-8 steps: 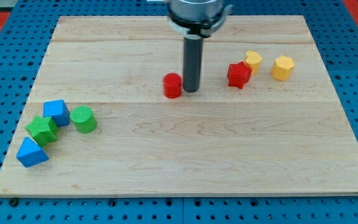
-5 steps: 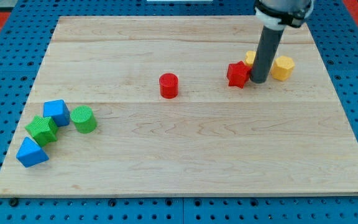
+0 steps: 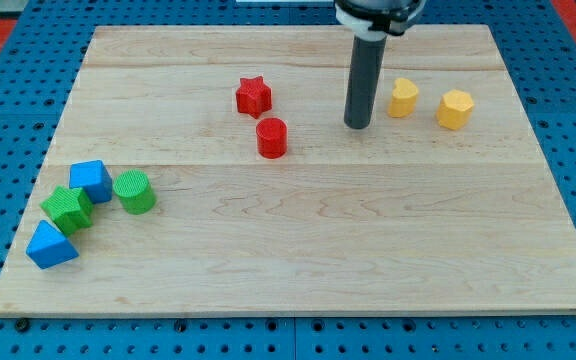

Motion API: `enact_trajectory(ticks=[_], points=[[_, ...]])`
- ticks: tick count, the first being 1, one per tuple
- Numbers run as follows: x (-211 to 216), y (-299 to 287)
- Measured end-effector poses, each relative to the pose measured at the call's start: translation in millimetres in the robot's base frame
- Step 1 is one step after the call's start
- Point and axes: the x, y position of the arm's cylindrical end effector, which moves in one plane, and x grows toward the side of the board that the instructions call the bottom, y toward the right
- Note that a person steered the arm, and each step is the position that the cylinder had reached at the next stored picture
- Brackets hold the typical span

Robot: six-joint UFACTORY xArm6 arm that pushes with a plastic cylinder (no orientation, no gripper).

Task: Place the red blocks diagonally at the center of the board

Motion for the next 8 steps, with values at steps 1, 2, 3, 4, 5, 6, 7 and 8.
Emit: enact_trajectory(ticks=[1, 2, 3, 4, 5, 6, 7, 8], points=[[14, -49], [14, -86], [14, -104], [9, -91], [-17, -162], [-27, -242], [-15, -252], [4, -199]])
